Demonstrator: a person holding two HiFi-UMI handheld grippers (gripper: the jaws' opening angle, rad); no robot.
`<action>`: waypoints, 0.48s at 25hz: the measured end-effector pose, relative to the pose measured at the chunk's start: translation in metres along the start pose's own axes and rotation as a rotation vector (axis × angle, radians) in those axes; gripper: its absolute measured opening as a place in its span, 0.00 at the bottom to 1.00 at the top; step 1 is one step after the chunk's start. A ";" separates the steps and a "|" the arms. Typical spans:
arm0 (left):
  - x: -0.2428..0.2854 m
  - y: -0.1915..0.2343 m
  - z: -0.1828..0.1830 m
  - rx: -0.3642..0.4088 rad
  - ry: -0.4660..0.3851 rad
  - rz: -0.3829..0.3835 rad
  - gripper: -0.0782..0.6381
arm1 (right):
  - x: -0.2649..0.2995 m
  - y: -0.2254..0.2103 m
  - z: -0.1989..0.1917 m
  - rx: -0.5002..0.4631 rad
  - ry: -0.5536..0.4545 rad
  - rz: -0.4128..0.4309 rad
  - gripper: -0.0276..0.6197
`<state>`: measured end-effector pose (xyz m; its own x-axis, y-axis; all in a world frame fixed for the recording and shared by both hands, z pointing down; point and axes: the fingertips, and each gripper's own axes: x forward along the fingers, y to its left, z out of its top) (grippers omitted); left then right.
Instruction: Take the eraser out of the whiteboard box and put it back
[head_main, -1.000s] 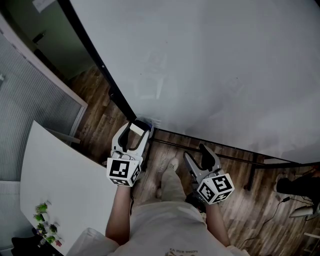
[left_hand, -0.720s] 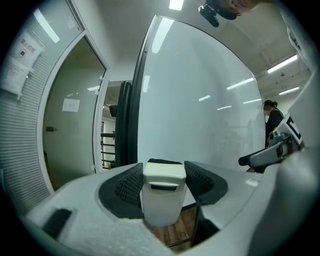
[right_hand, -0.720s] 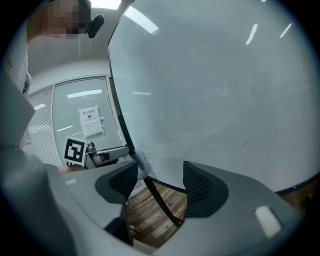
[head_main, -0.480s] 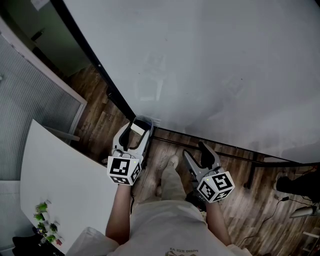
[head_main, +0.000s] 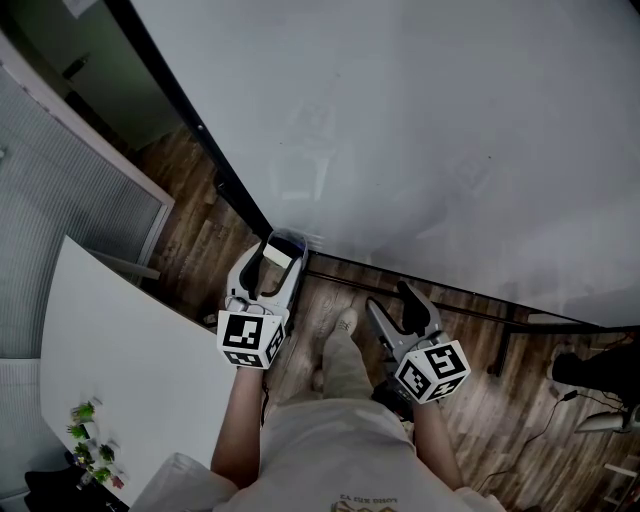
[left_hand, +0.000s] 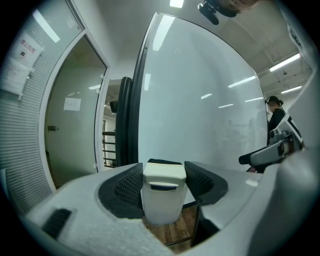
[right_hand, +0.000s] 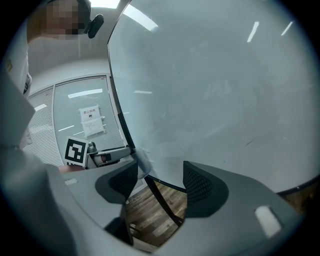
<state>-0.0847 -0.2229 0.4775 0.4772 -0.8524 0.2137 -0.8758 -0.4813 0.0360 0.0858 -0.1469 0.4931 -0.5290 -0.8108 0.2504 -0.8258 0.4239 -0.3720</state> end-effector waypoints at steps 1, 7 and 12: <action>0.000 0.000 0.000 0.002 0.002 0.000 0.47 | 0.000 0.000 0.000 0.000 0.001 0.000 0.49; 0.000 0.001 0.002 -0.021 -0.005 0.002 0.46 | -0.001 0.001 0.001 0.000 -0.001 -0.002 0.48; 0.001 0.001 0.000 -0.022 -0.001 0.003 0.47 | -0.003 0.000 0.001 -0.001 -0.007 -0.005 0.48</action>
<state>-0.0850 -0.2238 0.4778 0.4749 -0.8540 0.2124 -0.8785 -0.4743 0.0570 0.0875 -0.1450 0.4918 -0.5235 -0.8156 0.2464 -0.8286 0.4201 -0.3700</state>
